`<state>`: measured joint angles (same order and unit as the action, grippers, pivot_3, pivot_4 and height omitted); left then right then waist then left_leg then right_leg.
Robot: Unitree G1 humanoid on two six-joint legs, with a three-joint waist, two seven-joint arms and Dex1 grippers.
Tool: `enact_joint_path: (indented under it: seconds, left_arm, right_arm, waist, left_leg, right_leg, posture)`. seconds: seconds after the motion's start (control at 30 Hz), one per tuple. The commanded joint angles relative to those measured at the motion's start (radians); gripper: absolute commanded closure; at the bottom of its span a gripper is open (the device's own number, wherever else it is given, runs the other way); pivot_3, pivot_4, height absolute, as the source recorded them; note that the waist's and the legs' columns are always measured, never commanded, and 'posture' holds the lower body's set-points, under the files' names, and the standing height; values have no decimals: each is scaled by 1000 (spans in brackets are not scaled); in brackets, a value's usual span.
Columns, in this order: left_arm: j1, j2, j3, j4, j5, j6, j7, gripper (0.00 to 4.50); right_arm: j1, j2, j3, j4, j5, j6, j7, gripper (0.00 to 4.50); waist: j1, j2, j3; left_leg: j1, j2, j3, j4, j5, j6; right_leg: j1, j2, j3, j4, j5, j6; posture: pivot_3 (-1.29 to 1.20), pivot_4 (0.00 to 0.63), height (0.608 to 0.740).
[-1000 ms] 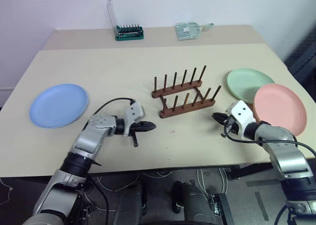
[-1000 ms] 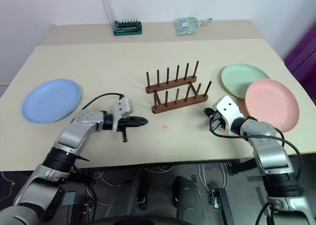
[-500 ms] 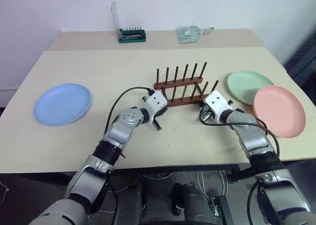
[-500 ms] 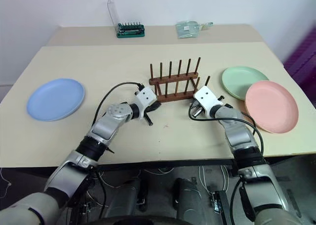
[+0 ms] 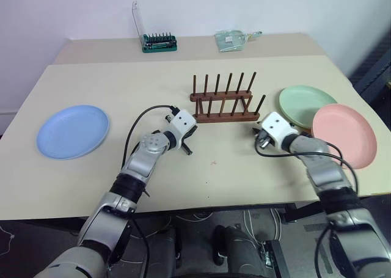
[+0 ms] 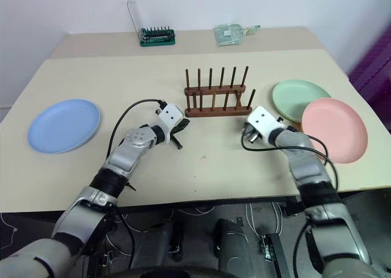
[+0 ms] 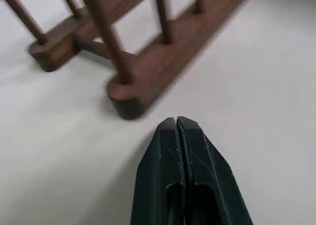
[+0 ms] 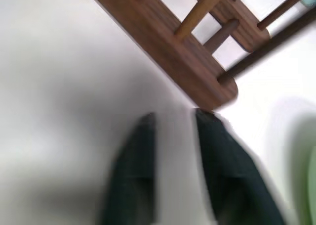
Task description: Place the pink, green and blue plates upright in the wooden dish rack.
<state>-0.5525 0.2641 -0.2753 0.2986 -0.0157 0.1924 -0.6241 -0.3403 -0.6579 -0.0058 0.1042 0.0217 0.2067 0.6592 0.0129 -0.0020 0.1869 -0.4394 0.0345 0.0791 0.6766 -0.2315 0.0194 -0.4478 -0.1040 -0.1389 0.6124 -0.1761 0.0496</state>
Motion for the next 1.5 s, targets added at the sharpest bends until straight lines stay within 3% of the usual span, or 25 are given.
enact_joint_path:
  seconds: [0.03,0.1,0.23,0.47,0.57,0.8,1.03,1.17,1.3,1.37,1.5]
  left_arm:
    - [64,-4,-20,-207,-150,38,-185,4500]
    - [87,-3,-16,-274,-217,97,-251,4500]
    - [97,25,-66,-304,-219,120,-342,4500]
    - [56,-13,-58,-270,-222,120,-338,4500]
    - [54,-19,-57,-264,-216,119,-330,4500]
    - [83,-13,-67,-267,-208,97,-334,4500]
    - [76,-25,-58,-249,-219,93,-340,4500]
    - [74,-23,-46,-238,-221,84,-341,4500]
    - [67,-23,-28,-223,-224,82,-330,4500]
    - [69,-22,-12,-232,-230,86,-319,4500]
    - [78,-19,9,-250,-237,94,-305,4500]
  right_arm:
    - [110,-115,-224,-223,104,109,45,1010]
    - [184,-168,-300,-267,105,135,49,68]
    - [297,-195,-410,-296,102,209,12,68]
    - [348,-161,-309,-250,-25,275,-128,68]
    - [335,-149,-282,-242,-33,285,-143,946]
    - [353,-173,-302,-270,-55,270,-156,4445]
    - [364,-272,-388,-369,-52,256,-100,4445]
    - [217,-326,-463,-460,136,247,36,4445]
    - [-108,-226,-446,-450,418,427,26,4445]
    - [-294,-108,-410,-382,601,510,42,4445]
    - [-471,19,-412,-228,779,644,37,4445]
  waist:
    - [6,1,1]
    - [18,0,1]
    - [24,2,0]
    - [24,2,0]
    - [24,3,0]
    - [25,3,1]
    - [25,5,1]
    - [17,5,2]
    - [-1,1,5]
    - [-3,0,6]
    - [1,0,6]
  left_leg:
    - [-3,0,0,0,0,0]
    - [-6,-2,0,2,0,0]
    - [-3,0,1,4,-3,-3]
    - [-5,1,1,4,-3,-3]
    - [-5,0,1,3,-3,-2]
    - [-6,0,1,3,-2,0]
    - [-6,0,1,3,-3,-2]
    - [-6,0,1,3,-3,-2]
    - [-5,0,-1,3,-3,-1]
    - [-5,1,-2,2,-2,1]
    - [-6,0,0,2,-2,2]
  right_leg:
    - [-2,0,0,0,0,0]
    - [-5,-1,0,0,0,0]
    - [-2,0,0,-2,0,0]
    - [-3,1,0,-4,0,0]
    - [-4,1,0,-4,0,0]
    - [-4,1,0,-4,0,0]
    - [-4,0,0,-4,0,0]
    - [-5,1,0,-4,0,0]
    - [-5,2,0,-3,0,0]
    - [-5,2,0,-3,0,-1]
    - [-7,1,1,-1,0,-1]
  posture:
    - [0,150,730]
    - [0,150,730]
    - [0,150,730]
    - [0,150,730]
    - [0,150,730]
    - [0,150,730]
    - [0,150,730]
    - [0,150,730]
    - [0,150,730]
    - [0,150,730]
    - [0,150,730]
